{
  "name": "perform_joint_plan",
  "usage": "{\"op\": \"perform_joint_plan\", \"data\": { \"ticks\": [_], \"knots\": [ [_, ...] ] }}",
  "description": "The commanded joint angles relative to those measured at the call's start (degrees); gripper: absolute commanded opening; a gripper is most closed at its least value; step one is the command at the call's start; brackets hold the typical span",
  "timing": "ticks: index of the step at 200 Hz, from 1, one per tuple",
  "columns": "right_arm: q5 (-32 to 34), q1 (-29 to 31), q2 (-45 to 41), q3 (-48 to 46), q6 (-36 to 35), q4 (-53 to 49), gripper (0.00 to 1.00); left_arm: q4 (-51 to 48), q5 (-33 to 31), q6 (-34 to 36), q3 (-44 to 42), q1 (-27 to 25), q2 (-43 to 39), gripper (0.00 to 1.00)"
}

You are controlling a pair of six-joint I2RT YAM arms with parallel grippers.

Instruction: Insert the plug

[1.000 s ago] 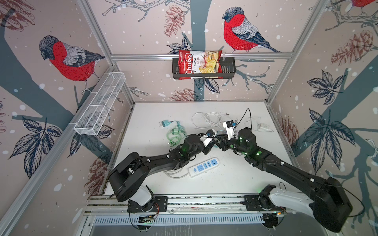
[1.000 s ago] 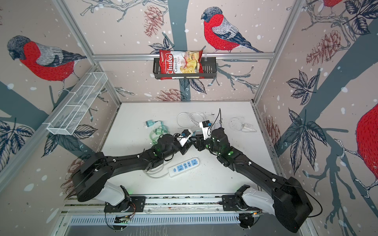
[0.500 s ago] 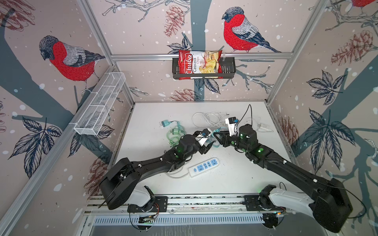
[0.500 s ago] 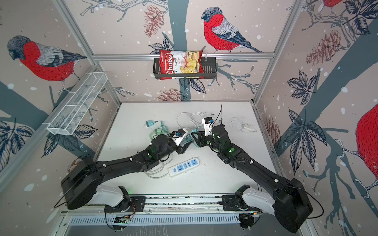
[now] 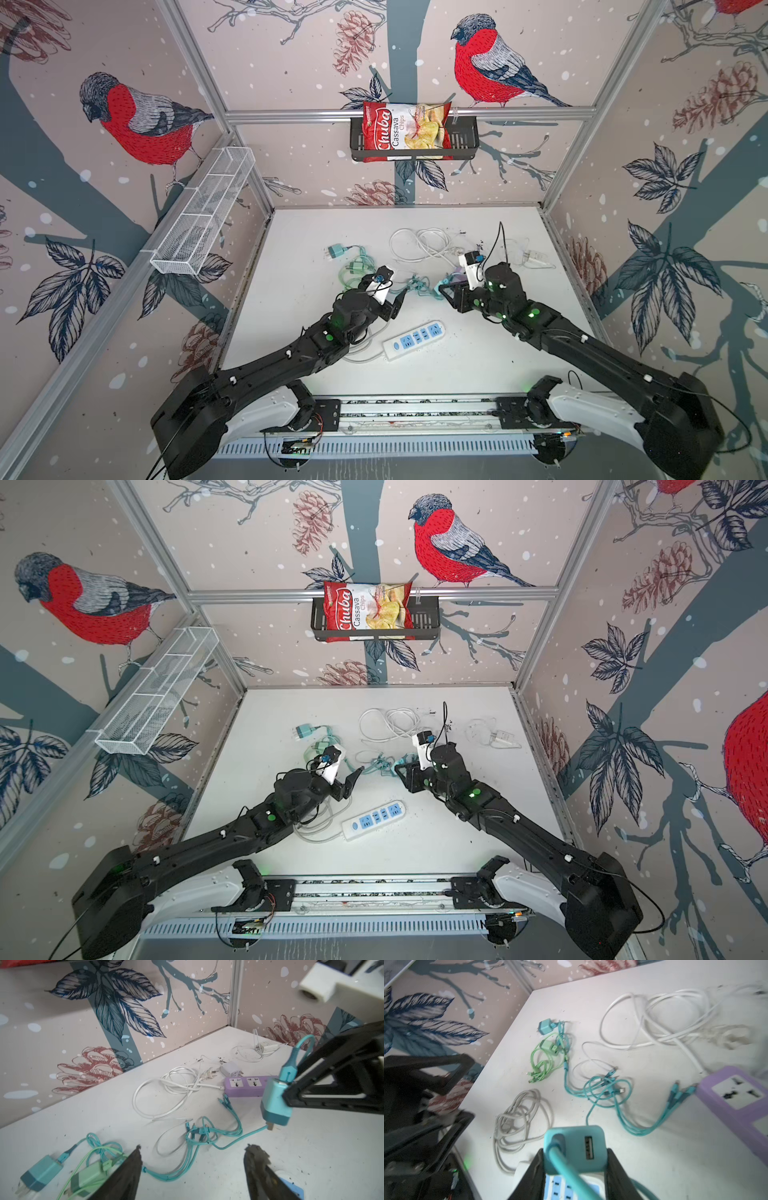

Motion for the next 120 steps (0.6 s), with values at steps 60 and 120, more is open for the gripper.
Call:
{"op": "perform_joint_plan", "data": {
  "ticks": [60,120],
  "knots": [
    [-0.76,5.50,5.03,2.62,-0.25,-8.43,0.24,-2.11,-1.52,-7.57,-6.12,0.12,-4.57,0.76],
    [8.64,9.84,3.39,1.12,4.66,-15.51,0.24,0.14,-1.16,-7.67,-7.21,0.05,-2.46,0.77]
  ]
}}
